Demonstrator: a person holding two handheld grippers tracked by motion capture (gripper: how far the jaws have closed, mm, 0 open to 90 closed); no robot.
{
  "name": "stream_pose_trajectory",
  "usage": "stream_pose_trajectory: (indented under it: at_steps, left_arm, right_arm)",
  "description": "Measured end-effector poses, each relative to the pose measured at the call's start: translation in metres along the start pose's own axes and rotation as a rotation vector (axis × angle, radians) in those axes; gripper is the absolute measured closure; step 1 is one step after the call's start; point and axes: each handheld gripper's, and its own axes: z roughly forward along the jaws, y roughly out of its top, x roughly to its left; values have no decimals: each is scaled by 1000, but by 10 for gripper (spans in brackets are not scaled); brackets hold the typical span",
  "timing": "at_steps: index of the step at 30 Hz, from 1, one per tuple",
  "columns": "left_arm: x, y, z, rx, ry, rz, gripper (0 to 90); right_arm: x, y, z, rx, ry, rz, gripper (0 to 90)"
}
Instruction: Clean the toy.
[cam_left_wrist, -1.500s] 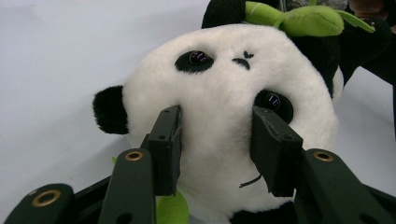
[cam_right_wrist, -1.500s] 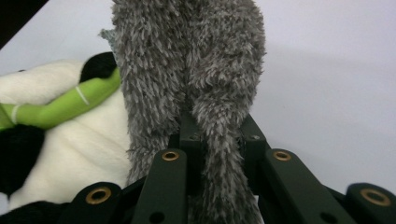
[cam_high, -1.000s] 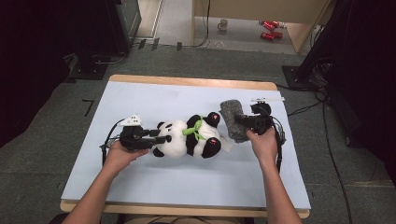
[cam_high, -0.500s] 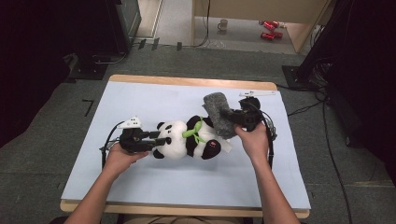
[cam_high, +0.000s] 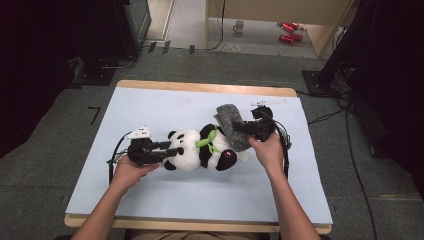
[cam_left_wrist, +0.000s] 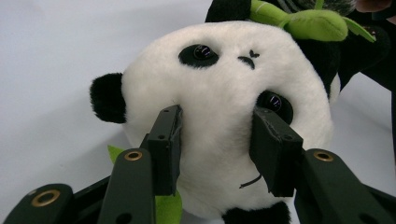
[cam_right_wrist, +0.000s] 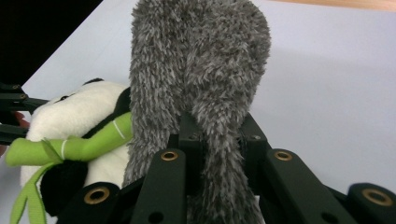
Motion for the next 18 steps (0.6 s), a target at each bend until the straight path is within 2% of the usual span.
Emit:
stream_pose_trajectory:
  at_steps: [11,14,18]
  left_arm:
    - [3,2,0,10,-13,4,546]
    - [4,3,1,9,-17,5,543]
    - [5,3,1,11,-21,6,543]
  right_arm:
    - [-21,-10,-3,41,-59,52,770]
    - [-28,-13,-6,67,-119,55,772]
    - [-33,-11,-21,26,-129,78,773]
